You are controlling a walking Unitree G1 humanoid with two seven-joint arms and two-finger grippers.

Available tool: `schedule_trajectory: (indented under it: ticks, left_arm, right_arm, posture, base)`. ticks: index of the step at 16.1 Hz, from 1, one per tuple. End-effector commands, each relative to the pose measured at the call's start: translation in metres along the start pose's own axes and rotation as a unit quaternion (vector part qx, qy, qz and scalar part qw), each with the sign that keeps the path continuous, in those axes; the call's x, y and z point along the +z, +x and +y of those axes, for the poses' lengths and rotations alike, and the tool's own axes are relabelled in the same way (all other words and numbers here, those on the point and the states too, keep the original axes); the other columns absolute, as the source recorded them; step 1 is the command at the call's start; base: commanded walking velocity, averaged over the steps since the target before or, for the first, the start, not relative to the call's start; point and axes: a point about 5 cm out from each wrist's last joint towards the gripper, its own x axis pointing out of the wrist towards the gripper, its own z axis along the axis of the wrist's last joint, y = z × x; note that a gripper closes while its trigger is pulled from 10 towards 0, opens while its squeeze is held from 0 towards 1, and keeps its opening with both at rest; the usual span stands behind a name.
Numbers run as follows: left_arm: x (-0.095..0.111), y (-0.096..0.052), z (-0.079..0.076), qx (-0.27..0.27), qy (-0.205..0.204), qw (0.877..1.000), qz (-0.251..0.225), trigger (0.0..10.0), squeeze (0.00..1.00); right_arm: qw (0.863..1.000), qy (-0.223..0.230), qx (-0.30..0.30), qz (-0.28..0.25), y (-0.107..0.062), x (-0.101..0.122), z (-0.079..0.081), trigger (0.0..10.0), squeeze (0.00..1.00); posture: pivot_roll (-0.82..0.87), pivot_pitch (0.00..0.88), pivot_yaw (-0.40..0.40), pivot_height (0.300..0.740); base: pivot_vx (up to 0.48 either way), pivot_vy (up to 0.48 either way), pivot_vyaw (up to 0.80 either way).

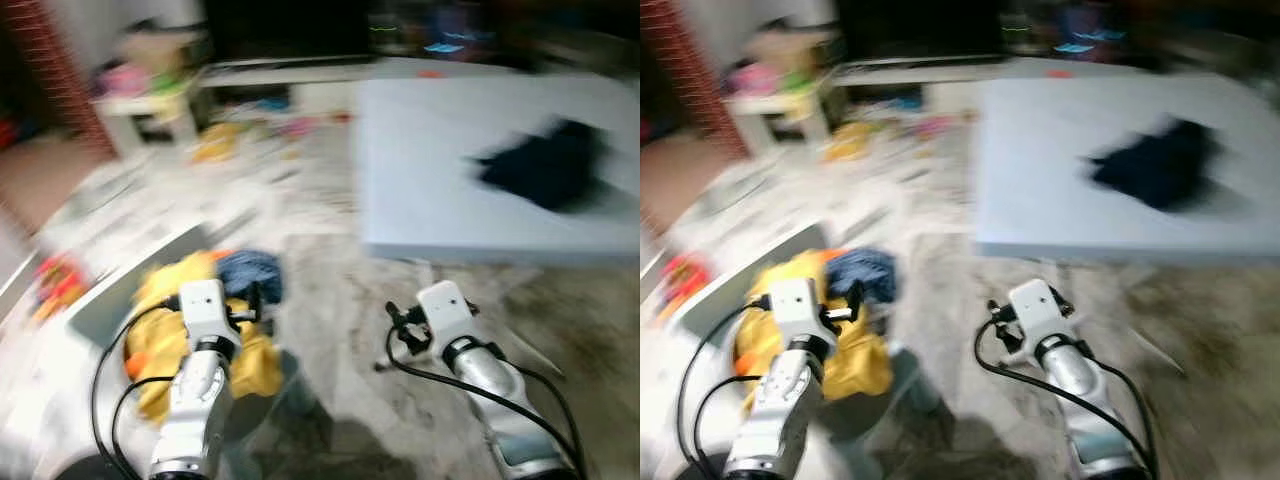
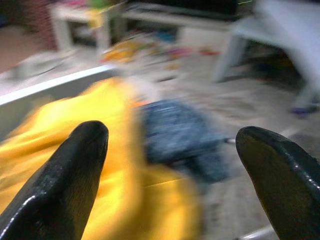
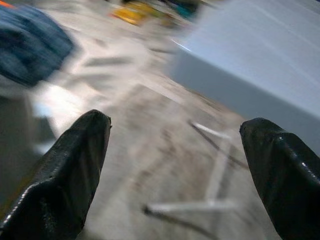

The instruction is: Hang hanger

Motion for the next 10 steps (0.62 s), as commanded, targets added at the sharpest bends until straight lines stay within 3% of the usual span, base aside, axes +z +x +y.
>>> schedule_trajectory:
  ticks: [1, 5, 10]
  left_arm:
    - [-0.0030, -0.0009, 0.0084, 0.020, 0.001, 1.000, 0.010, 10.0, 0.00]
    - [-0.0033, -0.0008, 0.0078, 0.023, 0.005, 1.000, 0.011, 10.0, 0.00]
    - [-0.0097, 0.0067, 0.0041, -0.007, 0.008, 0.998, 0.055, 10.0, 0.00]
  right_arm:
    - [1.000, -0.001, 0.009, -0.012, 0.0011, 0.0059, 0.0051, 10.0, 0.00]
    - [1.000, -0.003, 0.016, -0.011, 0.0007, 0.0049, 0.0069, 10.0, 0.00]
    - [1.000, -0.001, 0.013, -0.006, -0.0003, 0.0047, 0.0068, 10.0, 0.00]
  posture:
    - [-0.19, 0.000, 0.057, 0.740]
    - [-0.18, 0.000, 0.055, 0.740]
    - [-0.18, 0.000, 0.052, 0.740]
  base:
    - [0.000, 0.000, 0.58]
    - [0.000, 0.000, 0.55]
    - [0.000, 0.000, 0.00]
